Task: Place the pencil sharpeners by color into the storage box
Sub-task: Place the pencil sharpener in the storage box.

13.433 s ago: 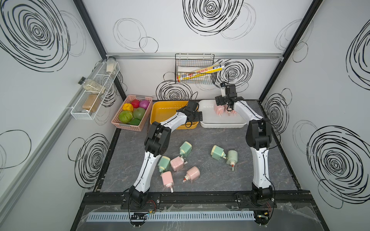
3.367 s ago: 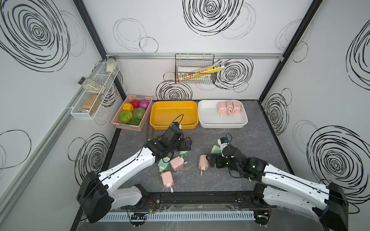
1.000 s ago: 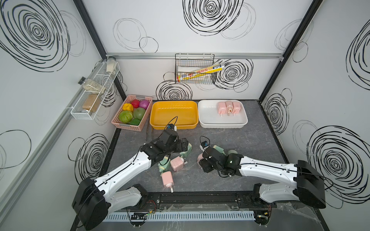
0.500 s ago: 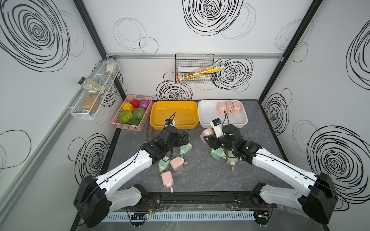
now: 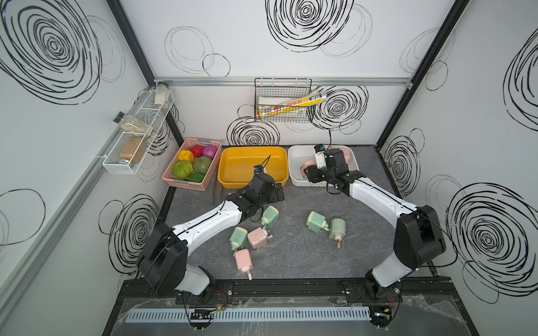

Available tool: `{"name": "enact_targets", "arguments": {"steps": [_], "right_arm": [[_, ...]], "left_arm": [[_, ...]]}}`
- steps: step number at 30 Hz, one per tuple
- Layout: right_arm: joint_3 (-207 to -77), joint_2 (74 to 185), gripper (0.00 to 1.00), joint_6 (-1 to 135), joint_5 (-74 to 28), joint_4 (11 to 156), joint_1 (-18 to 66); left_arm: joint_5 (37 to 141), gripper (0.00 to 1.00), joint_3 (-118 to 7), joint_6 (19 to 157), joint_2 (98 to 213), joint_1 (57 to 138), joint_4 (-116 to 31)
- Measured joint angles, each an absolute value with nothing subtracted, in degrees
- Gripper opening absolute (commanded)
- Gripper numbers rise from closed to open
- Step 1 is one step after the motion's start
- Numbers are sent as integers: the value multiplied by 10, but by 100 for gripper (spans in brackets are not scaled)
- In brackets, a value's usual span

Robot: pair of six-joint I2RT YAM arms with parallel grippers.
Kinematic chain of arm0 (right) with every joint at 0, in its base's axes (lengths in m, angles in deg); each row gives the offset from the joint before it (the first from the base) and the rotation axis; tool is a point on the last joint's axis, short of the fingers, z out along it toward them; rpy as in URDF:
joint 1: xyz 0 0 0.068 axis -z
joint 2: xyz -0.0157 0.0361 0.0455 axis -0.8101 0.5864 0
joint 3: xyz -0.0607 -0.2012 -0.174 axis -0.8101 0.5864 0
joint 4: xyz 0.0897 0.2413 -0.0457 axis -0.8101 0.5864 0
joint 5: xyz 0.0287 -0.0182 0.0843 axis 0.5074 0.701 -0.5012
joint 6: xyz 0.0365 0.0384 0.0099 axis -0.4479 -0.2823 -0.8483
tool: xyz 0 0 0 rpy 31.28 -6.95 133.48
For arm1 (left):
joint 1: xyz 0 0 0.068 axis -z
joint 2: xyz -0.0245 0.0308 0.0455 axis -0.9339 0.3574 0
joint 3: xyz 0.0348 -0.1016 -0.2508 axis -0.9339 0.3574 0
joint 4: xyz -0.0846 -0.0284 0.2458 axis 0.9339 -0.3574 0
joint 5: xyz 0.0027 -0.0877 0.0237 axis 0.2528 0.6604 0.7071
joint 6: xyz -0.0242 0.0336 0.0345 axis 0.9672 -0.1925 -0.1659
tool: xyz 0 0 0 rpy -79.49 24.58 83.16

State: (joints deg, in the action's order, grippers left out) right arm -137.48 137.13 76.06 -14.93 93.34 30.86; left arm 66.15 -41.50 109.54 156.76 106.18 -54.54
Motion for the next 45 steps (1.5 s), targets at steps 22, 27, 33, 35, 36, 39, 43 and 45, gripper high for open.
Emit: {"name": "enact_targets", "arguments": {"steps": [22,27,33,35,36,39,43,45], "right_arm": [[-1855,1764,0,782,3,1102,337],[-1913,1808,3,780,31,1129,336],[-1945,1837,4,771,59,1142,334],[-1953,1846,7,770,62,1142,333],[-1959,1852,7,769,64,1143,333],[-1981,1870,6,769,67,1146,333],[-2001,1886,13,768,70,1148,333],[-2005,1886,21,766,71,1151,333]], "left_arm": [[667,99,-682,1036,1831,1041,-553],[667,99,-744,1032,1881,1038,-571],[658,99,-785,1027,1923,1036,-595],[655,99,-789,1025,1931,1035,-600],[653,99,-791,1024,1933,1035,-604],[644,99,-792,1020,1939,1035,-614],[633,99,-797,1014,1944,1035,-624],[630,99,-799,1011,1948,1035,-626]]}}
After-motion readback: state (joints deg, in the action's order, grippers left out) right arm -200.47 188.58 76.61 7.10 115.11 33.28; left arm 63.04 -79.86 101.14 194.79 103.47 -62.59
